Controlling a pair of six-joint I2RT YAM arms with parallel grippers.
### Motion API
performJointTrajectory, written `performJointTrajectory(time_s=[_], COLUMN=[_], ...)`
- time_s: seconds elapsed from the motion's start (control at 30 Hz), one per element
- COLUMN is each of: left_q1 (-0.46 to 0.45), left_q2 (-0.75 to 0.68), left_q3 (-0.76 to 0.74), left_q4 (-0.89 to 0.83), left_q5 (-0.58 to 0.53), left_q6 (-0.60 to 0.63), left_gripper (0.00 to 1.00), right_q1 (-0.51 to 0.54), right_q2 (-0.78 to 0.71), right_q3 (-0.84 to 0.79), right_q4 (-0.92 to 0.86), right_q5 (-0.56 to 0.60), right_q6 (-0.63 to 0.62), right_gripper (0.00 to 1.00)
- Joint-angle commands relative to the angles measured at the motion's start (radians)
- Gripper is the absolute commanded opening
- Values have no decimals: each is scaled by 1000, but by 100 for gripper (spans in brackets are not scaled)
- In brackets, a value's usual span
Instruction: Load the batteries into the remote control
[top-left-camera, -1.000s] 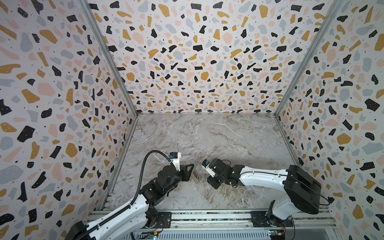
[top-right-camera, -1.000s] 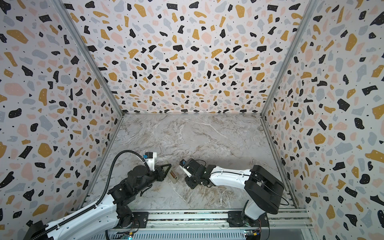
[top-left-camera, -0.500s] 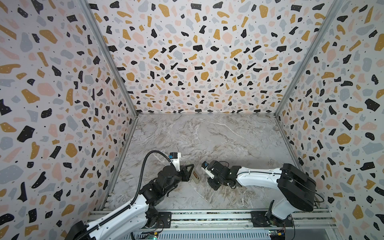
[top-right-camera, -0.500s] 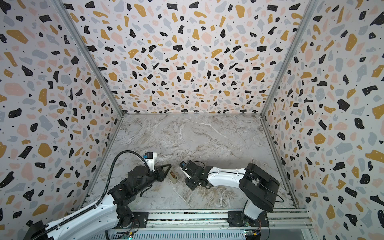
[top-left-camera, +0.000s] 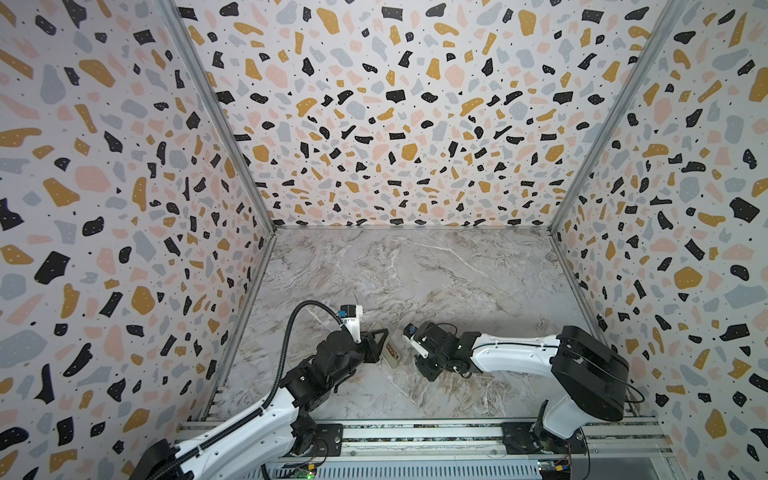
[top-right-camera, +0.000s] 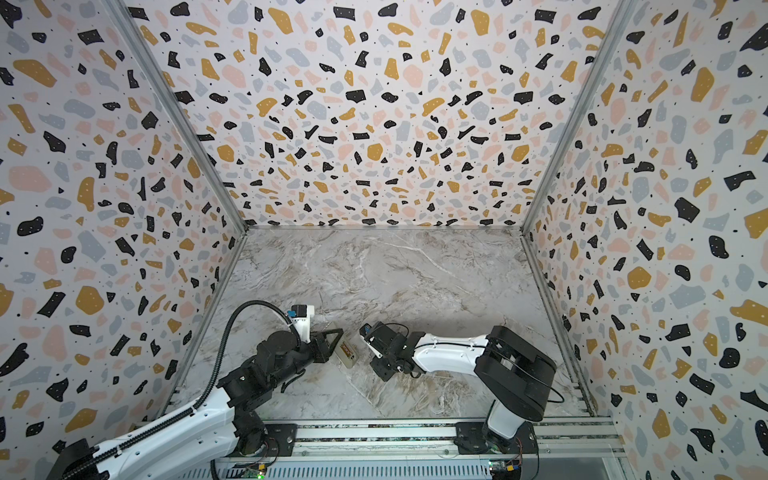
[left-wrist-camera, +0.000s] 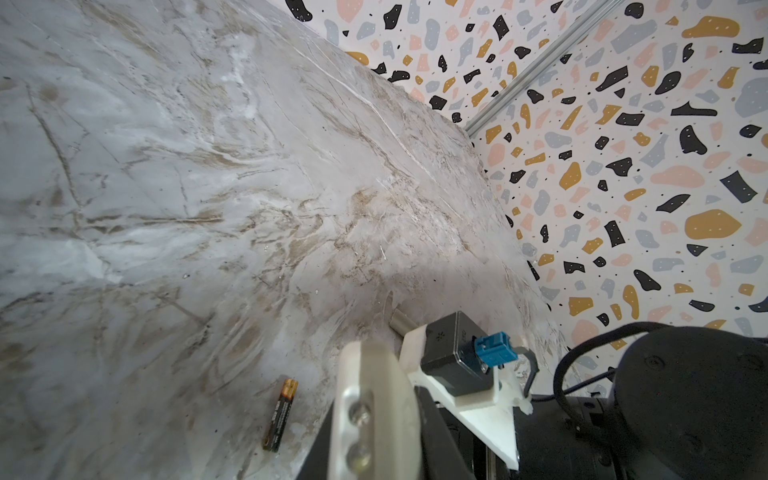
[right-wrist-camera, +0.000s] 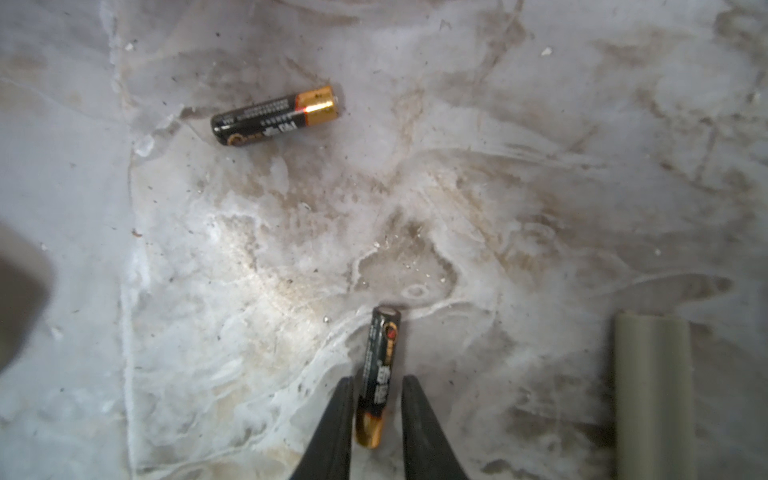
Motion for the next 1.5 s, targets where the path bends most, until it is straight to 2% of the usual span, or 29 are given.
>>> performJointTrajectory(time_s=[0.0, 0.47, 0.9, 1.27, 1.47], left_q1=[5, 5, 5, 6, 6], left_q2=[6, 34, 24, -51, -100], left_q3=[0, -3, -82, -169, -208], left_q4=[61, 82, 214, 358, 441], left_q5=[7, 15, 20, 62, 91], left_q6=[1, -6, -61, -73, -72], left_gripper=[0, 0, 0, 0, 0], right_q1=[6, 7, 7, 6, 9], right_q2=[-1, -1, -75, -279, -407], right_q3=[-3, -3, -60, -113, -84], right_q4=[-27, -52, -2, 49, 3], right_q5=[11, 40, 37, 19, 22], right_q6=[10, 10, 1, -40, -49], right_gripper=[22, 17, 1, 0, 0])
